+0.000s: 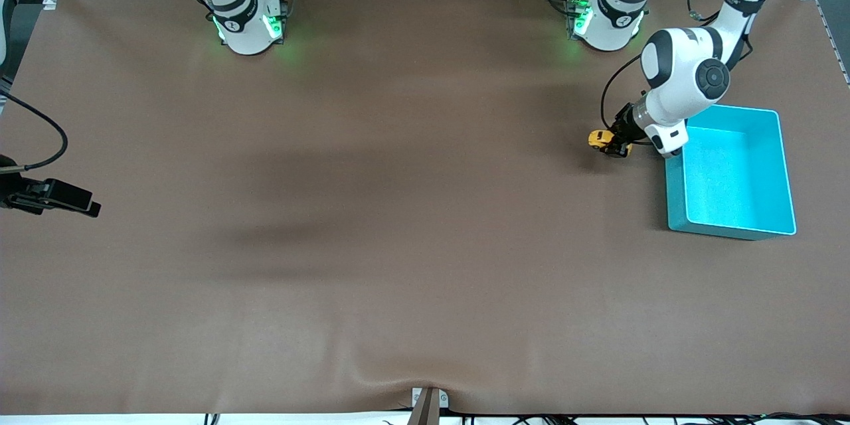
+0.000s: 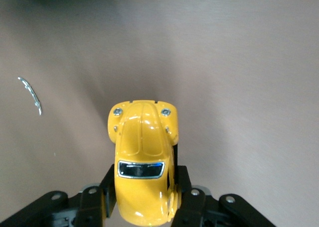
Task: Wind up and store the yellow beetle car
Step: 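Lift the car with the left gripper and carry it over the bin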
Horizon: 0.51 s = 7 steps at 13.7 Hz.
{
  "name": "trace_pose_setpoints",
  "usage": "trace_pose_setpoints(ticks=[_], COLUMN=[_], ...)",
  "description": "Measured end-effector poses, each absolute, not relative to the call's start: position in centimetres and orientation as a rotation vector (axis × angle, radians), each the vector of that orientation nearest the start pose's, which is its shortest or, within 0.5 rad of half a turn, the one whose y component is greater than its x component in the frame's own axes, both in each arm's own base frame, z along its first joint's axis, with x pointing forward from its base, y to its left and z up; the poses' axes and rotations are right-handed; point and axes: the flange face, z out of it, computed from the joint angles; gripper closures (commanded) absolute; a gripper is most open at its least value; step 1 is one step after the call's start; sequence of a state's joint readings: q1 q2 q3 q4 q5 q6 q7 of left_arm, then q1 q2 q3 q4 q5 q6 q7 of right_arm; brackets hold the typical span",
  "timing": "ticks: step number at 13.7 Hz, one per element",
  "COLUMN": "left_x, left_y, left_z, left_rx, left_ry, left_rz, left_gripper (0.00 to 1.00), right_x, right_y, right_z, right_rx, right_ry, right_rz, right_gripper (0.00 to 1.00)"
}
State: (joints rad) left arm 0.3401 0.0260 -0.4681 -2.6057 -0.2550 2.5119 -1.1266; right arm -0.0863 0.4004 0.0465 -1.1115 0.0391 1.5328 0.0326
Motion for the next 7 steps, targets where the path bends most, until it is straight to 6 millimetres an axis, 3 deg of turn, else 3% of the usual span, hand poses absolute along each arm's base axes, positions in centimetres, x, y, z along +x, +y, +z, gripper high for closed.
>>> trace_pose_setpoints(ticks=[2, 4, 7], left_x=[44.5, 46.9, 49.6], left_y=[-5.6, -4.6, 0.3], left_z=[26.7, 29.7, 33.6], left_rx=[-2.645, -2.655, -2.702], left_ry=[-1.735, -1.676, -1.546], left_rz=[0.276, 0.247, 0.233], left_gripper=[1.0, 1.0, 1.0], right_x=[66.7, 66.7, 66.7], right_y=[-3.0, -3.0, -3.0], right_z=[59.2, 59.2, 59.1], right_rx=[-3.082, -3.082, -3.082], right_ry=[0.115, 0.115, 0.116], right_rz=[-0.033, -0.033, -0.032], right_gripper=[0.0, 0.0, 0.0])
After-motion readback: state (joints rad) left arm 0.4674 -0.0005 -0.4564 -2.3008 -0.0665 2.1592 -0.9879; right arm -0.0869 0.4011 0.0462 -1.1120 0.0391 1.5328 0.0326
